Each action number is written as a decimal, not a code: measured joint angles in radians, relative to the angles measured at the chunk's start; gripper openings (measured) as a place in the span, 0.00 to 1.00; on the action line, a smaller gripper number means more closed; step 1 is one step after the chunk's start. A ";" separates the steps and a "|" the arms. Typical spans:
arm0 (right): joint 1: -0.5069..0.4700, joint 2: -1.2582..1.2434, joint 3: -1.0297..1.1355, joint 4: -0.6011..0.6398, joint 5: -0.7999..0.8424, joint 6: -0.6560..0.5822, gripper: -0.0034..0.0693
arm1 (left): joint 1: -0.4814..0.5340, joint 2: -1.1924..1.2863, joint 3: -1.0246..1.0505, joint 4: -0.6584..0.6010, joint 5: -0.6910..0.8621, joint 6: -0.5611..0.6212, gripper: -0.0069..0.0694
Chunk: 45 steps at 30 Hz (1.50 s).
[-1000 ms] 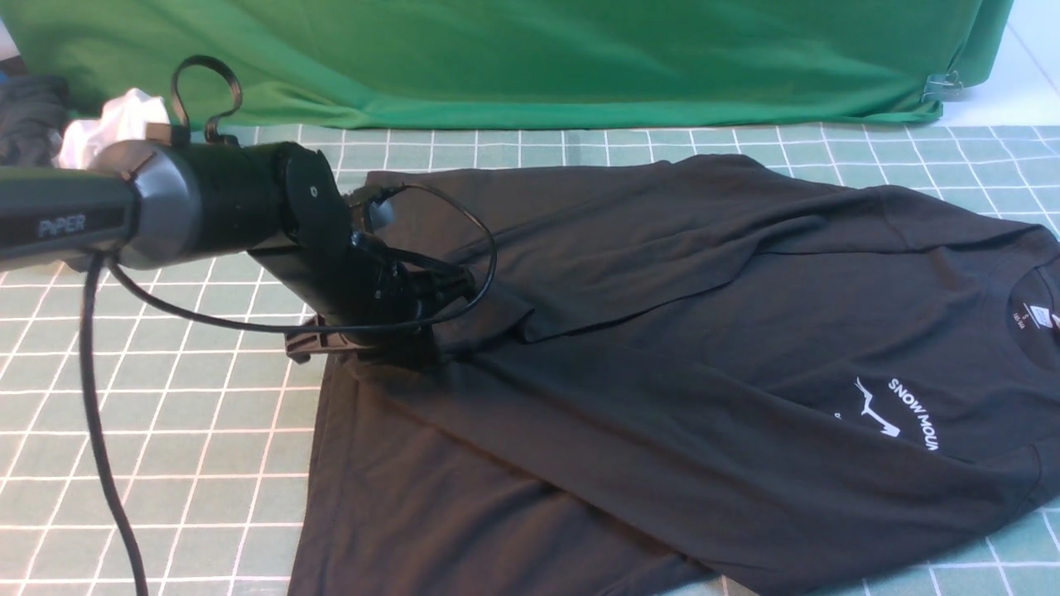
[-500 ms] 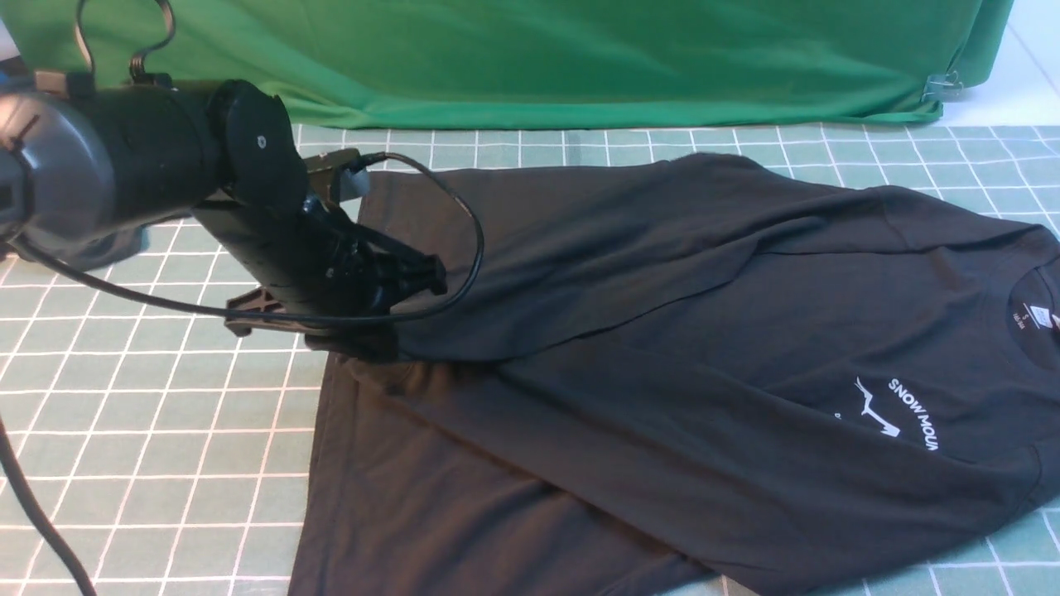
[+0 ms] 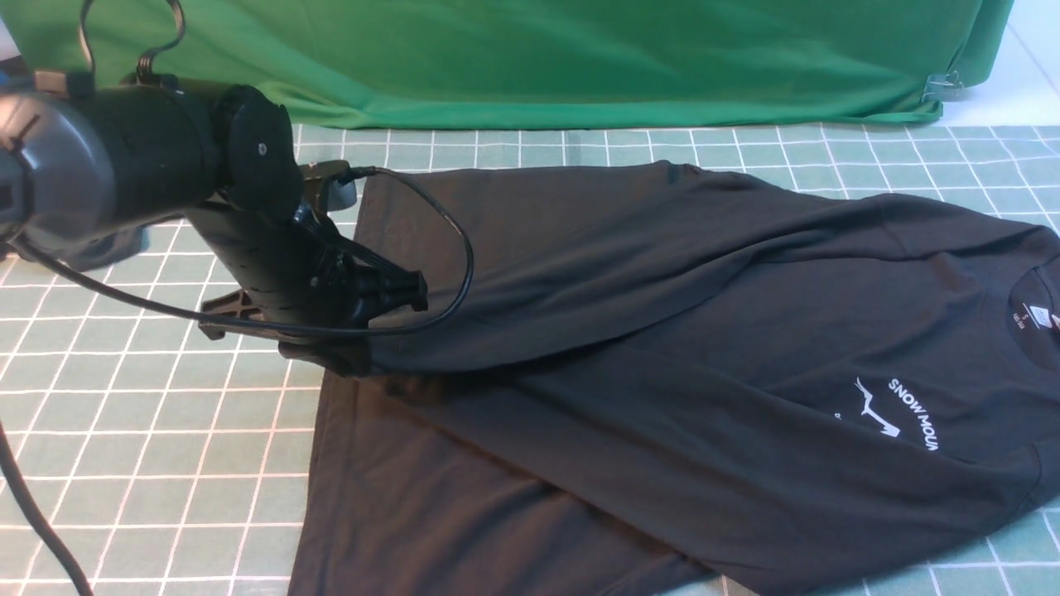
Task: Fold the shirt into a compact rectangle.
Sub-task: 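Fold the left side of the dark shirt inward over its body with the left gripper, then grasp the near edge of the shirt at its hem and shoulder corners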
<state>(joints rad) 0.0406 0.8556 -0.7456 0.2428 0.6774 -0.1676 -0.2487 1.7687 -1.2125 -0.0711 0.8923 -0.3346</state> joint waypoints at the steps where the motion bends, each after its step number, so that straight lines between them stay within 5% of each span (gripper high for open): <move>1: 0.000 0.000 0.000 0.000 0.000 0.000 0.37 | 0.000 0.001 0.000 0.000 0.002 0.000 0.12; 17: 0.000 0.000 0.000 0.000 0.006 0.000 0.37 | 0.000 0.065 0.000 0.037 0.079 -0.023 0.14; 28: 0.000 0.000 0.000 0.000 0.008 0.001 0.37 | 0.000 -0.004 -0.066 0.100 0.295 0.000 0.59; 33: 0.000 0.000 0.000 0.000 0.008 0.003 0.37 | 0.000 -0.125 0.061 0.032 0.312 0.021 0.71; 40: 0.000 0.000 0.000 0.000 0.007 0.009 0.37 | 0.000 -0.200 0.404 -0.140 0.165 0.021 0.71; 45: 0.000 0.000 0.000 0.000 0.004 0.009 0.37 | -0.001 -0.193 0.520 -0.154 0.009 0.021 0.68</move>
<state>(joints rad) 0.0406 0.8556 -0.7456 0.2428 0.6819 -0.1585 -0.2496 1.5760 -0.6921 -0.2255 0.9013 -0.3137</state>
